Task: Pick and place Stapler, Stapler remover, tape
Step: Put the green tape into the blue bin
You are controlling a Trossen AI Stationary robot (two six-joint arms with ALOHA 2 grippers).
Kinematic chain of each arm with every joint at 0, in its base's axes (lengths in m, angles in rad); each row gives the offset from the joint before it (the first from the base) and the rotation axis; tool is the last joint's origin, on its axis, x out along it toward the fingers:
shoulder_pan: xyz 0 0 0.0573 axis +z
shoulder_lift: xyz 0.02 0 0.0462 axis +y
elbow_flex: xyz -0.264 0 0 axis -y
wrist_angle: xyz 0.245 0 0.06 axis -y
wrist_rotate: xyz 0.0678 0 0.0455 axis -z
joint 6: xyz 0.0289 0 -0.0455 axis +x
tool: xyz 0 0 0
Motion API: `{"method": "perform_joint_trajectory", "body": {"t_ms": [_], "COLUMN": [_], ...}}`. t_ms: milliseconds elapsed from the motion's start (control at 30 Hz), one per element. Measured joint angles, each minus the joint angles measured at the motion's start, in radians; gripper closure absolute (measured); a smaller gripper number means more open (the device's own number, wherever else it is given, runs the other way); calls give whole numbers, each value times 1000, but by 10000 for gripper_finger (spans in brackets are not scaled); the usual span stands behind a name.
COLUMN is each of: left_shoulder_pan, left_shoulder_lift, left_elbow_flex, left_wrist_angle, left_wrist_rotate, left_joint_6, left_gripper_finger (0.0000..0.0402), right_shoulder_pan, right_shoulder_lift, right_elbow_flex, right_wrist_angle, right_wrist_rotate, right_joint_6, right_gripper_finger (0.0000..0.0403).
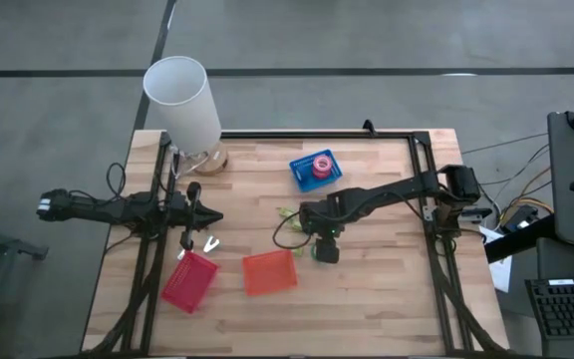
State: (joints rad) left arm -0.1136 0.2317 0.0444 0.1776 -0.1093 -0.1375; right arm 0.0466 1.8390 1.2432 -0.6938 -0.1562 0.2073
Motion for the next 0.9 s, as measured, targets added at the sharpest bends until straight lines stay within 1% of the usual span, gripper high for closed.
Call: {"method": "perform_joint_trajectory", "body": {"t_ms": [233,367,500,700,900], "left_shoulder_pan": [0,0,0,0,0], "left_shoulder_lift": [0,0,0,0,0], "left_elbow_flex": [0,0,0,0,0], "left_wrist_angle": [0,1,2,1,0], "left_wrist_rotate": [0,0,0,0,0], "left_joint_6": [0,0,0,0,0], "left_gripper_finger": [378,378,378,378,378], "right_shoulder_pan": [26,23,20,19,15], "right_shoulder_lift": [30,39,53,105,94], "right_elbow_flex": [-17,-19,-20,-17,-20], "right_wrist_angle": [-2,-3,5,6,-7], "right_wrist_rotate": [-1,39,55,28,30], "right_joint_6": [-22,-5,-5,-3,-8], "right_gripper_finger": [242,254,273,300,334]}}
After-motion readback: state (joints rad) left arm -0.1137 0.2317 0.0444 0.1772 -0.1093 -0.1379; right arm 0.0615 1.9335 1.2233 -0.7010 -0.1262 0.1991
